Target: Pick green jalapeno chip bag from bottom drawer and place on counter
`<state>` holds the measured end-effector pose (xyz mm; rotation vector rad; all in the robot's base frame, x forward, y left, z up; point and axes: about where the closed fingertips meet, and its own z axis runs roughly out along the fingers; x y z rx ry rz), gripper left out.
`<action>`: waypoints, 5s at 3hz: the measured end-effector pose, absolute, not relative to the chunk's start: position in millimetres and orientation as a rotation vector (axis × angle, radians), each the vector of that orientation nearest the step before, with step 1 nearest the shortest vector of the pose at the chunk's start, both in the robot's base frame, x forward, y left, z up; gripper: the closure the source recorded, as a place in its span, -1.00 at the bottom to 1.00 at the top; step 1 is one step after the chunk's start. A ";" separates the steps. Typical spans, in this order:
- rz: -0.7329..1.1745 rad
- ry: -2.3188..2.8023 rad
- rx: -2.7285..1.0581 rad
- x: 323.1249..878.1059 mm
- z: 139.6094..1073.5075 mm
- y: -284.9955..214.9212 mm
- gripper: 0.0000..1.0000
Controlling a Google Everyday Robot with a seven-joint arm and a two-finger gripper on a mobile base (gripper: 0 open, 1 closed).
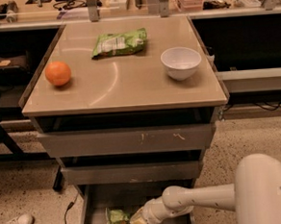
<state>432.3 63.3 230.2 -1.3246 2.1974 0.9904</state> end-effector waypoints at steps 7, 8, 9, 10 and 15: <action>0.718 2.165 -1.384 397.9 528.2 16.0 1.00; 0.693 2.121 -1.405 400.7 564.9 18.3 1.00; 0.620 2.062 -1.426 402.0 632.9 17.0 1.00; 0.452 1.983 -1.449 411.5 721.8 14.9 1.00; 0.156 1.735 -1.461 521.5 941.3 51.6 1.00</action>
Offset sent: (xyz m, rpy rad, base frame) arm -0.0484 -0.0511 0.2012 -0.0982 -0.0600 -0.0657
